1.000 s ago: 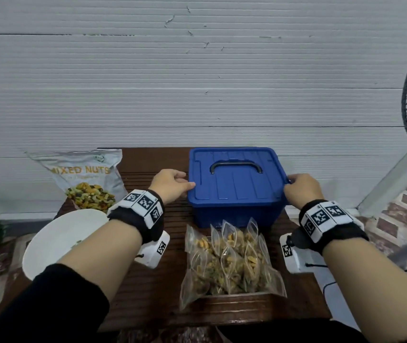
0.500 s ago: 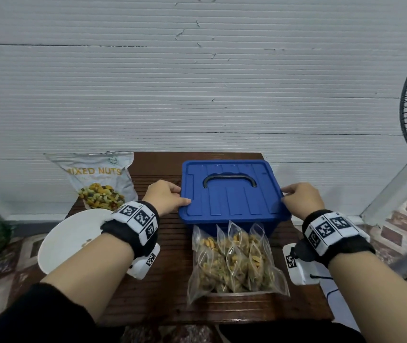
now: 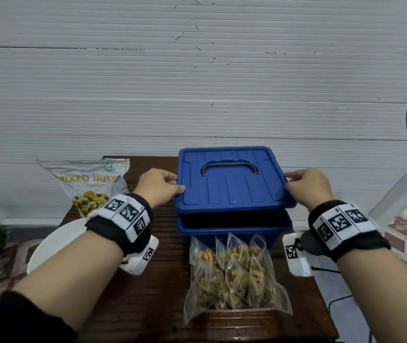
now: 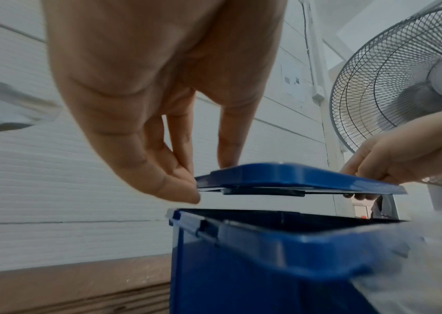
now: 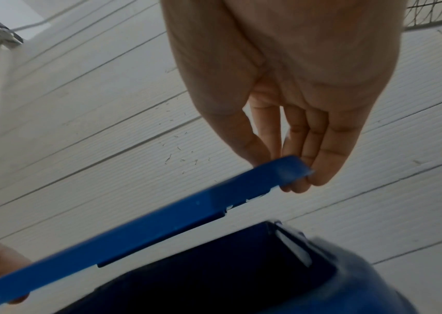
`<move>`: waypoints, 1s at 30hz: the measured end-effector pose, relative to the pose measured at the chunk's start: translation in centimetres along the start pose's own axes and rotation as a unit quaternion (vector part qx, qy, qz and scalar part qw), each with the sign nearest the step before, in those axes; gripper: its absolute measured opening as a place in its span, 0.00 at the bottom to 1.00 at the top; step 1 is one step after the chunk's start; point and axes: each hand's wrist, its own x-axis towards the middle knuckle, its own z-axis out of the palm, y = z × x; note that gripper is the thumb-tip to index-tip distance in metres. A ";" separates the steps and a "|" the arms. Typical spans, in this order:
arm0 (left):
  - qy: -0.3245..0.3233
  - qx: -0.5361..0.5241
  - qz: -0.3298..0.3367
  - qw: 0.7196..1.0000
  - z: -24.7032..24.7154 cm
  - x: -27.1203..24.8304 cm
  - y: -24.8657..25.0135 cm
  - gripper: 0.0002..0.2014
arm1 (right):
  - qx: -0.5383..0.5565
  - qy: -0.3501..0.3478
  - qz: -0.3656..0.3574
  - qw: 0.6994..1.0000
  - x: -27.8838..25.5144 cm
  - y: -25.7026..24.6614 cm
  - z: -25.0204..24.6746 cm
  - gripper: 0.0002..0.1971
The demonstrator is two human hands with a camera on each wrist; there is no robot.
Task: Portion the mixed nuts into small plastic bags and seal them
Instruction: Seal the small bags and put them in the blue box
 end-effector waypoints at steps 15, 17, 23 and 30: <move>-0.075 -0.226 -0.006 0.971 -2.1 15.1 5.2 0.19 | 0.110 -0.121 0.004 0.987 16.5 -4.7 -2.0 0.21; -0.080 -0.203 -0.008 0.976 -1.6 17.0 4.6 0.16 | 0.091 -0.137 0.008 0.986 18.4 -4.2 -1.0 0.21; -0.108 -0.146 -0.036 0.983 1.0 20.9 1.6 0.15 | 0.021 -0.197 0.025 0.980 21.8 -2.2 2.5 0.22; -0.152 -0.101 -0.104 0.978 3.8 23.1 -2.3 0.14 | -0.067 -0.264 0.046 0.961 23.0 -0.2 5.7 0.25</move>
